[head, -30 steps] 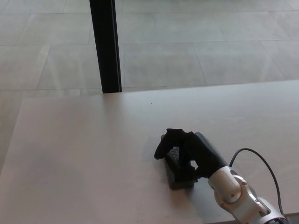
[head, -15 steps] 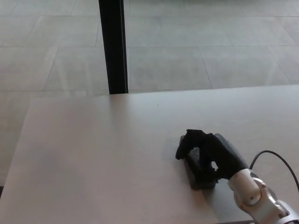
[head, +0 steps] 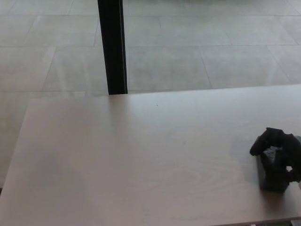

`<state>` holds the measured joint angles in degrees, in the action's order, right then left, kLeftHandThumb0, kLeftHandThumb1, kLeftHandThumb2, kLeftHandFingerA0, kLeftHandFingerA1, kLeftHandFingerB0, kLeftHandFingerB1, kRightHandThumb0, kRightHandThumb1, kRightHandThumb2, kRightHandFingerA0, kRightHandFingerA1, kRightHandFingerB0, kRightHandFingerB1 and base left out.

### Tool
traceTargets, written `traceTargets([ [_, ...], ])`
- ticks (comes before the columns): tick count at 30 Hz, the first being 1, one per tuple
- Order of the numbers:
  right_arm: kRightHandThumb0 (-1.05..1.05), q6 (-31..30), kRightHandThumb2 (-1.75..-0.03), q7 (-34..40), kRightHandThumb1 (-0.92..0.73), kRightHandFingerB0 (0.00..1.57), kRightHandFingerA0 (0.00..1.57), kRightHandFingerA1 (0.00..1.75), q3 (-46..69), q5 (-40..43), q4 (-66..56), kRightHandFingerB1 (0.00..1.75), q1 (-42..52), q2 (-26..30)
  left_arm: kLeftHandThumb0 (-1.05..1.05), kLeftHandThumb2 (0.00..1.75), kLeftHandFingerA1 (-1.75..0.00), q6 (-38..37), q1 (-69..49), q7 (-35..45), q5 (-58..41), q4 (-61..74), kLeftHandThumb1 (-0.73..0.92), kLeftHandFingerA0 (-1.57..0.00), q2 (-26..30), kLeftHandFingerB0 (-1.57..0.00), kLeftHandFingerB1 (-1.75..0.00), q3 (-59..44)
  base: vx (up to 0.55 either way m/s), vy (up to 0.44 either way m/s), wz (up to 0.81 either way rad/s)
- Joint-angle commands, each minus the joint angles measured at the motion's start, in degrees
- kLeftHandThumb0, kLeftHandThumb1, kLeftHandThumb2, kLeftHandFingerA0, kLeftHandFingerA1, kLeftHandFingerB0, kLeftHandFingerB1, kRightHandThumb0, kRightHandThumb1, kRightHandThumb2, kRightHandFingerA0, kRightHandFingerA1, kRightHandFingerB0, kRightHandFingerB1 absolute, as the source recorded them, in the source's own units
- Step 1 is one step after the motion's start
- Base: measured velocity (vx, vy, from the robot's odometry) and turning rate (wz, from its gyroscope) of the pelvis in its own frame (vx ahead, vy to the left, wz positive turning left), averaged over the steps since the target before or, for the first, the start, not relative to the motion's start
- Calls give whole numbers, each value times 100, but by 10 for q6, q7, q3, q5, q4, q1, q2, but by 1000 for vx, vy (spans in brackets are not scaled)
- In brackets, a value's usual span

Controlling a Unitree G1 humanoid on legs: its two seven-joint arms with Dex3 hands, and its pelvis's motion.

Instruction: The robot uses its right hand to hold the eraser kept in the middle of the desk and use it to wipe the desk by swiping its surface twice

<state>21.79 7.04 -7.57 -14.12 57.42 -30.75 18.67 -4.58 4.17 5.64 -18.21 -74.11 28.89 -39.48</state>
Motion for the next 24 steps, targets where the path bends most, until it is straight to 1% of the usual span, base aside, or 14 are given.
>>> traceTargets([
  [1, -28, -58, -100, -15, -58, 79, 92, 175, 23, 8, 38, 153, 51, 42, -55, 62, -62, -10, -8, -7, -1, 2, 73, -61, 11, -58, -54, 9, 0, 0, 0],
  [3, -27, -49, -100, -12, -57, 76, 92, 175, 37, 16, 50, 157, 56, 49, -56, 62, -62, -14, -12, 0, -5, 2, 74, -63, 11, -56, -54, 8, 0, 0, 0],
  [4, -26, -42, -108, -11, -52, 82, 94, 175, 41, 16, 56, 156, 59, 55, -56, 62, -62, -14, -13, -1, -6, 3, 74, -65, 12, -56, -53, 8, 0, 0, 0],
  [11, -35, -35, -89, -8, -56, 73, 86, 175, 60, 17, 74, 161, 71, 82, -55, 62, -63, -10, -11, -7, -12, -2, 73, -68, 12, -57, -54, 4, 0, 0, 0],
  [12, -34, -40, -94, -11, -55, 78, 91, 175, 63, 20, 75, 158, 70, 82, -54, 62, -62, -8, -10, -7, -14, -1, 73, -67, 12, -57, -53, 3, 0, 0, 0],
  [13, -32, -44, -99, -13, -53, 73, 111, 175, 65, 21, 75, 147, 69, 82, -55, 62, -61, -8, -9, -6, -13, -1, 73, -65, 11, -58, -53, 5, 0, 0, 0],
  [14, -33, -50, -95, -11, -55, 74, 92, 175, 64, 20, 70, 154, 69, 81, -55, 62, -60, -6, -8, -7, -12, -1, 74, -65, 11, -57, -52, 7, 0, 0, 0],
  [15, -34, -53, -101, -6, -53, 80, 97, 175, 64, 21, 67, 155, 65, 71, -57, 62, -62, -6, -8, -7, -12, -2, 73, -63, 11, -58, -52, 7, 0, 0, 0],
  [16, -35, -51, -98, -5, -55, 77, 118, 171, 64, 22, 64, 142, 64, 66, -56, 61, -62, -5, -8, -5, -13, -2, 73, -63, 11, -57, -52, 7, 0, 0, 0],
  [17, -35, -49, -98, -4, -55, 77, 118, 171, 63, 22, 62, 142, 65, 64, -56, 61, -62, -4, -8, -4, -15, -2, 73, -63, 10, -57, -52, 5, 0, 0, 0],
  [18, -36, -56, -94, -3, -57, 83, 97, 175, 63, 24, 61, 152, 60, 56, -55, 62, -62, -6, -8, -5, -14, -1, 73, -63, 10, -57, -52, 6, 0, 0, 0],
  [22, -36, -56, -93, -14, -59, 79, 93, 175, 52, 19, 52, 158, 52, 38, -55, 62, -61, -5, -6, 0, -19, 1, 73, -67, 10, -55, -52, 4, 0, 0, 0],
  [23, -34, -64, -89, -2, -58, 71, 109, 170, 46, 17, 47, 143, 39, 9, -54, 62, -61, -4, -5, -6, -19, 1, 74, -68, 10, -56, -53, 3, 0, 0, 0],
  [24, -34, -66, -91, -2, -56, 77, 93, 175, 44, 21, 44, 156, 34, -5, -53, 62, -62, -2, -4, -3, -23, 0, 74, -64, 10, -56, -54, 1, 0, 0, 0],
])
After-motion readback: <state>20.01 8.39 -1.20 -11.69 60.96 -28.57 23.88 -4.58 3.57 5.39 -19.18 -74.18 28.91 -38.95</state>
